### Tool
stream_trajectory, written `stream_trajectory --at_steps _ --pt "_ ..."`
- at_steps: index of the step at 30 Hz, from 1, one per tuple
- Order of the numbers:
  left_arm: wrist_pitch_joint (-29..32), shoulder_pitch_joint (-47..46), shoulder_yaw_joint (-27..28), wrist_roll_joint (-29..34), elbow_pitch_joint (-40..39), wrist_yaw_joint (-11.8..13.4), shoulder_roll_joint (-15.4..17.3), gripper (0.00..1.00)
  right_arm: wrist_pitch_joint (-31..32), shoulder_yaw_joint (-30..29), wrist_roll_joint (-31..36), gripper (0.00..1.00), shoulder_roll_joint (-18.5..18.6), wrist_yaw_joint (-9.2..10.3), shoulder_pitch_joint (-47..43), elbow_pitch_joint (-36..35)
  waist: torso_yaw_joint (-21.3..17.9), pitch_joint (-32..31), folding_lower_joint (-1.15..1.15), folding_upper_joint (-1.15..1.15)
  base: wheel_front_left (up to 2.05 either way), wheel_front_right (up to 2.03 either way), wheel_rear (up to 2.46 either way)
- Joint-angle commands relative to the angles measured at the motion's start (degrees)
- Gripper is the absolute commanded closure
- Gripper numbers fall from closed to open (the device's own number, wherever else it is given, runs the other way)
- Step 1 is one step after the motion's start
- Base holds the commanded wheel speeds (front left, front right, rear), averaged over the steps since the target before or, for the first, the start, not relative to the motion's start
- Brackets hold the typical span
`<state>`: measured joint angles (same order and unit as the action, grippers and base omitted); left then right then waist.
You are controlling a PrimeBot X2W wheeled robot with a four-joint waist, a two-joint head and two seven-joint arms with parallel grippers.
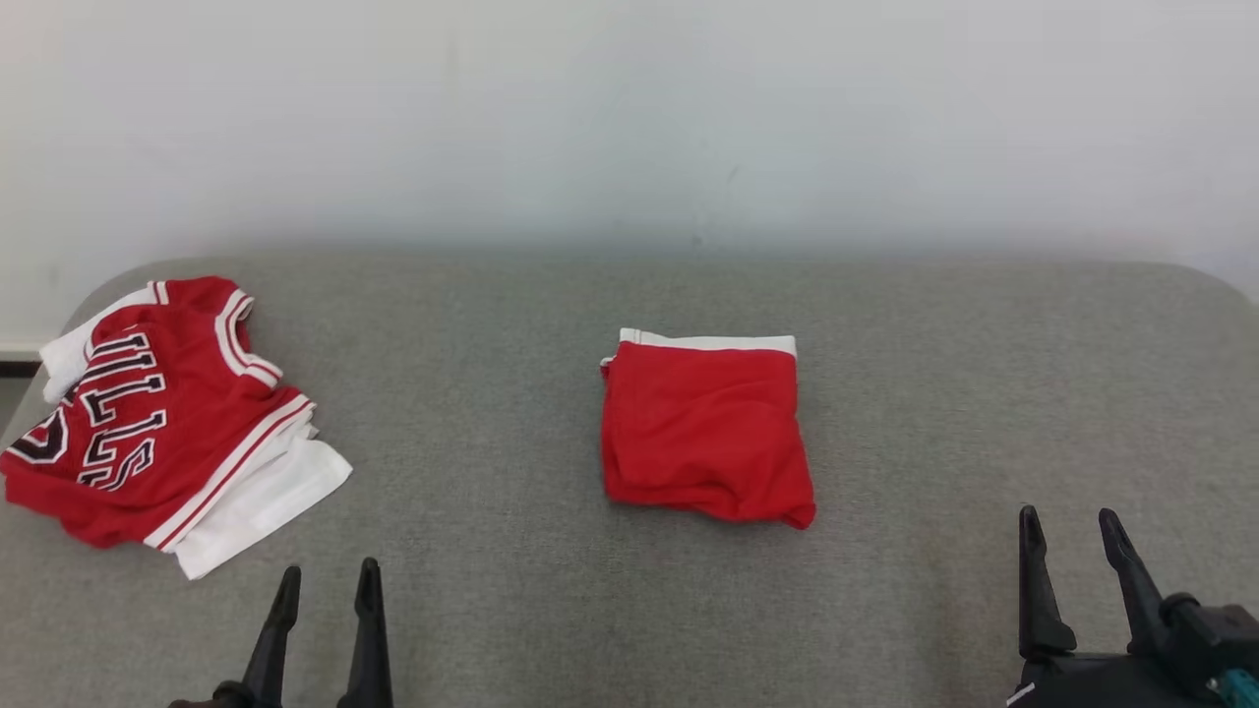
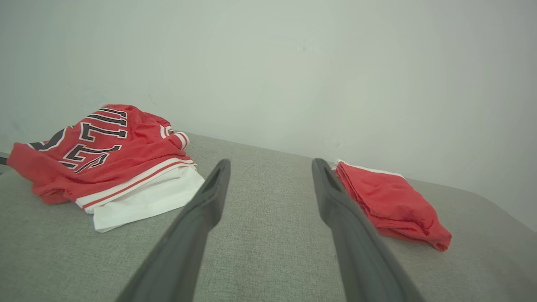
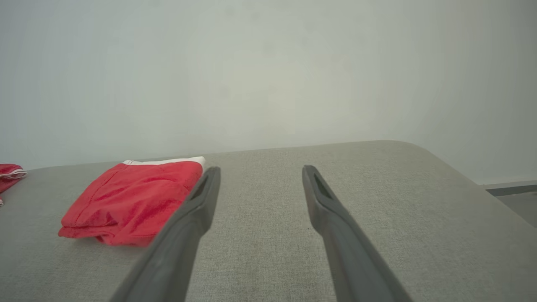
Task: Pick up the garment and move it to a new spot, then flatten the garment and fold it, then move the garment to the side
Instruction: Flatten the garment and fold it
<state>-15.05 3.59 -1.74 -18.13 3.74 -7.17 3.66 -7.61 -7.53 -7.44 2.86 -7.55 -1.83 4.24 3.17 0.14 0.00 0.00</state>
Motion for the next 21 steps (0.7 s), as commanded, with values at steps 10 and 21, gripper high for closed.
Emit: stream_trajectory --at_steps 10,21 --pt "-0.19 1.96 0.43 1.5 3.62 -0.27 0.07 0.0 -3.54 2.29 -1.34 0.0 0.04 0.12 0.95 7.1 -2.51 -0.68 0.0 0.0 0.0 0.0 0.0" --pt "-0.19 0.91 0.28 0.99 5.22 -0.28 0.07 0.0 -3.3 2.25 -1.33 0.0 0.04 0.12 3.01 11.21 -2.52 -0.56 0.0 0.0 0.0 0.0 0.0"
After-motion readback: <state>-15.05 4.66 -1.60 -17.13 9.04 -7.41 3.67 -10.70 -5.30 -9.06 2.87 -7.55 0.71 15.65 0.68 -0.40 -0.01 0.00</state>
